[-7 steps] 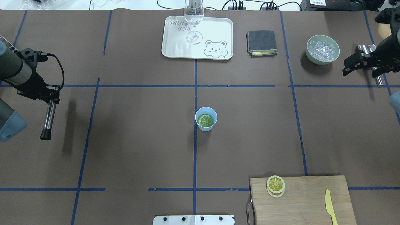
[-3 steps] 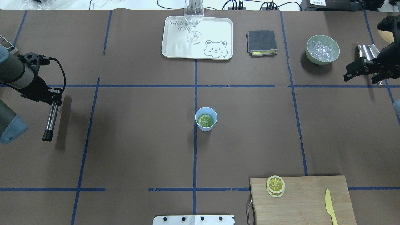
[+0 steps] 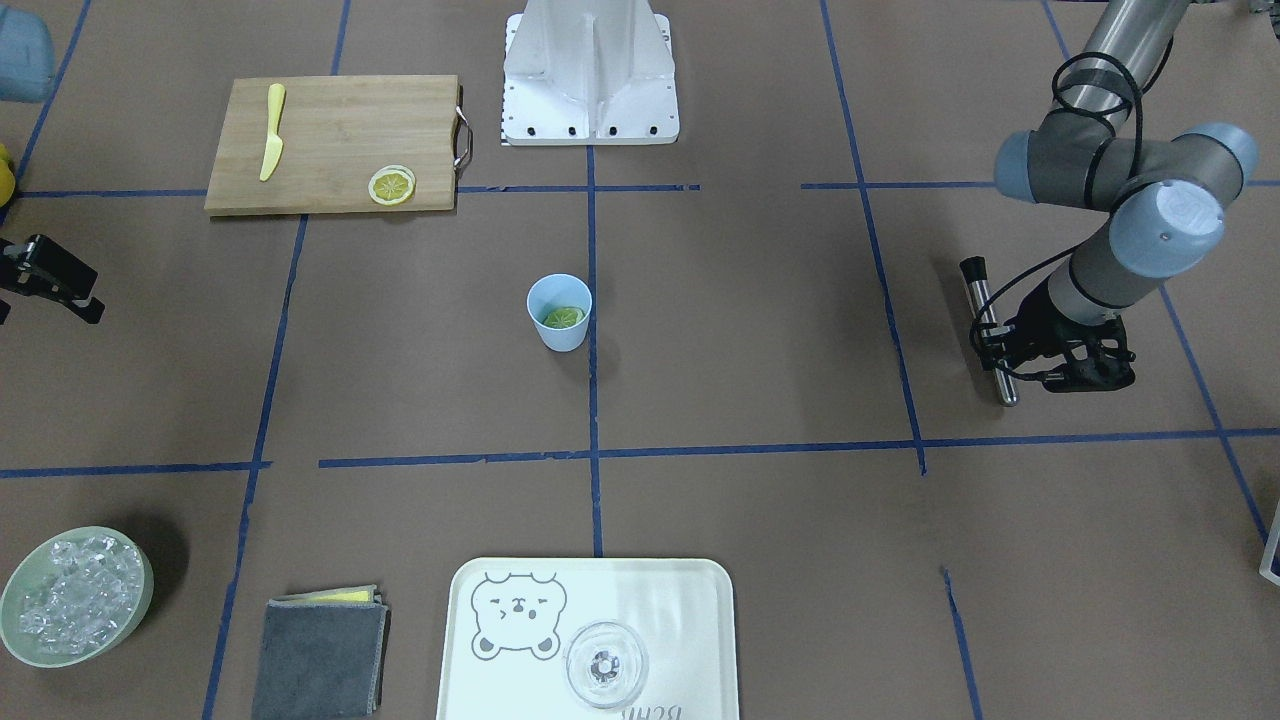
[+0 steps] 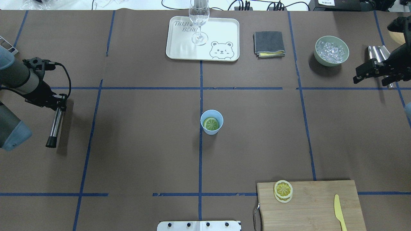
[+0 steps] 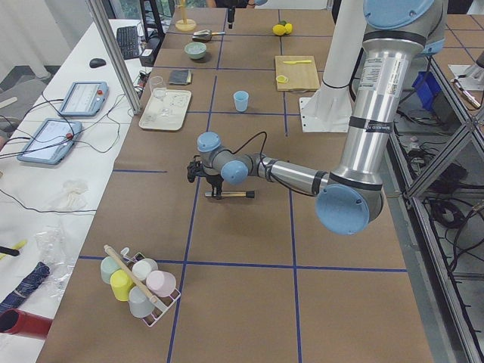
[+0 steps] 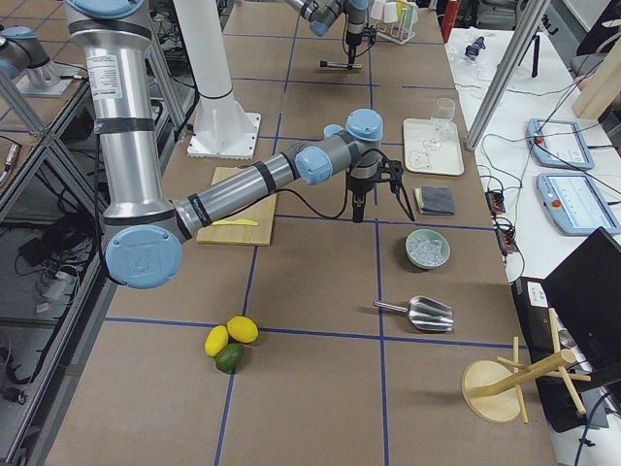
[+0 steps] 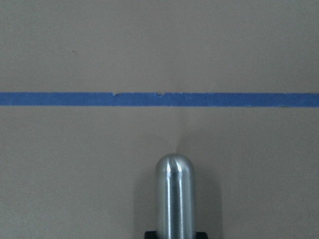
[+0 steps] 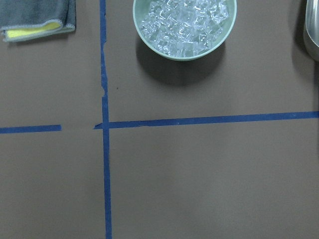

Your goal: Squeeze lemon into cup

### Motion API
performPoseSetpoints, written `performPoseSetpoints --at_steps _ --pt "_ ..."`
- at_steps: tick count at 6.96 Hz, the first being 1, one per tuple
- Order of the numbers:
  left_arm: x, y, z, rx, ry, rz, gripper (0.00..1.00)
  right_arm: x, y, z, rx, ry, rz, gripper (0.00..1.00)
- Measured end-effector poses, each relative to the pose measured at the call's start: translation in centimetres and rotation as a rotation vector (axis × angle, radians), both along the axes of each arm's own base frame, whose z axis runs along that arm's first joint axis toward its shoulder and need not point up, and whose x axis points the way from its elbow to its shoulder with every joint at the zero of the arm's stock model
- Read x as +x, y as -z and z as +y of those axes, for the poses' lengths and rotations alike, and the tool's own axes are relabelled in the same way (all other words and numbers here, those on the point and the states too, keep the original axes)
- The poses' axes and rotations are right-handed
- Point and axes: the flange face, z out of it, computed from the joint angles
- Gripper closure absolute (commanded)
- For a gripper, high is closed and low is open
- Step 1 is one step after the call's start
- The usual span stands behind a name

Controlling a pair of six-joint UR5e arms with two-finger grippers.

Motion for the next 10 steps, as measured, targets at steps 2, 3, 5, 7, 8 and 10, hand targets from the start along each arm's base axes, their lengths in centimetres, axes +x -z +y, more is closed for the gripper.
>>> performPoseSetpoints --at_steps 2,3,5,7,8,10 --pt "0.0 0.9 0.3 0.016 -0.005 0.009 0.0 0.0 0.1 0.0 0.002 -0.001 -0.001 0.0" --pt "-0.5 2.6 0.5 0.04 -0.003 0.025 0.0 0.2 0.2 0.0 0.004 -0.003 -0.002 0.0" --pt "-6.2 4.5 0.3 0.163 -0.041 0.025 0.0 1.1 0.0 -0.3 0.008 -0.014 0.0 0.0" --pt "-19.4 0.9 -1.7 0.265 -0.065 -0.066 0.0 2.7 -1.3 -0.3 -0.001 -0.026 0.005 0.0" --pt "-26.2 -1.8 -1.8 0.284 -0.068 -0.102 0.0 4.4 -2.8 -0.3 -0.008 -0.024 0.005 0.0" --pt "-35.5 -7.0 -0.6 0.252 -0.065 -0.108 0.0 8.9 -8.1 0.1 -0.004 0.01 0.019 0.0"
